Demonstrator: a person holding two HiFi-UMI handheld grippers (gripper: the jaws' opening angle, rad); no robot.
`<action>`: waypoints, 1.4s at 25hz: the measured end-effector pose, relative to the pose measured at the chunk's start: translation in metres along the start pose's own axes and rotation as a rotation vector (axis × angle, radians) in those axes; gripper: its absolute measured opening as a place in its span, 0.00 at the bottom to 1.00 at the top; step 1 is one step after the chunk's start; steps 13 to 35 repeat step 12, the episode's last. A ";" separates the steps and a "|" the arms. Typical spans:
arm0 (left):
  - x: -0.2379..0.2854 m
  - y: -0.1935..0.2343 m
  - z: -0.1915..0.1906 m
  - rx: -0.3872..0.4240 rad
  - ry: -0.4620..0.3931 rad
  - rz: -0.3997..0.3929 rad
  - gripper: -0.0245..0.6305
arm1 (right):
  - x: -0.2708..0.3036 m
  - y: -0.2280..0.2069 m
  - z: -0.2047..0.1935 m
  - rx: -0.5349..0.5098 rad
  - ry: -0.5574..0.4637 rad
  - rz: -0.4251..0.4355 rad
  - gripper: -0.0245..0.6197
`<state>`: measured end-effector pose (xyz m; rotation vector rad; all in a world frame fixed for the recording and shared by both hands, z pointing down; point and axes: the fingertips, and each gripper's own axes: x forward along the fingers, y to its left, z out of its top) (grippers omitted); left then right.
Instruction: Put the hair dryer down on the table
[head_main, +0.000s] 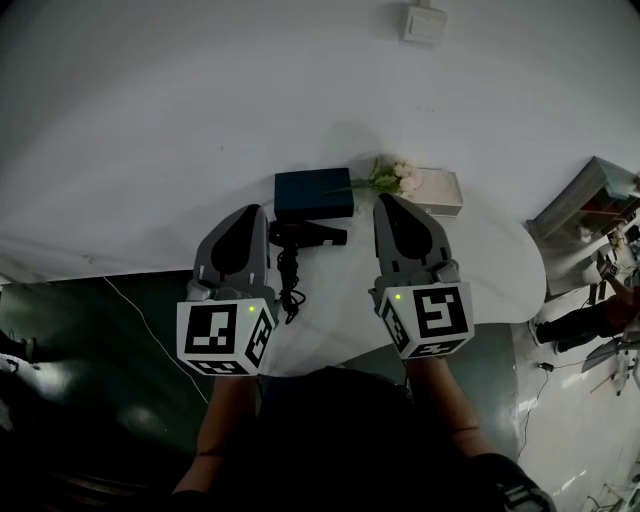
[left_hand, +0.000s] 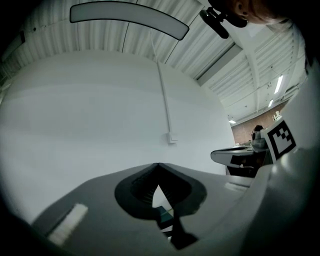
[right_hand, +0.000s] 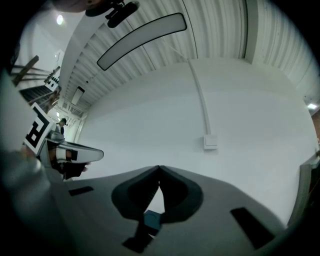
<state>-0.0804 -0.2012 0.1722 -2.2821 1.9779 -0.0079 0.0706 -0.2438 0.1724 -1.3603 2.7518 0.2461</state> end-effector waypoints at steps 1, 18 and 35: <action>-0.001 0.000 0.001 0.001 -0.001 0.001 0.06 | -0.001 0.000 0.001 -0.001 -0.004 0.001 0.06; 0.001 0.008 0.002 0.005 -0.012 0.010 0.06 | 0.000 -0.001 0.000 -0.011 -0.005 -0.001 0.06; 0.001 0.008 0.002 0.005 -0.012 0.010 0.06 | 0.000 -0.001 0.000 -0.011 -0.005 -0.001 0.06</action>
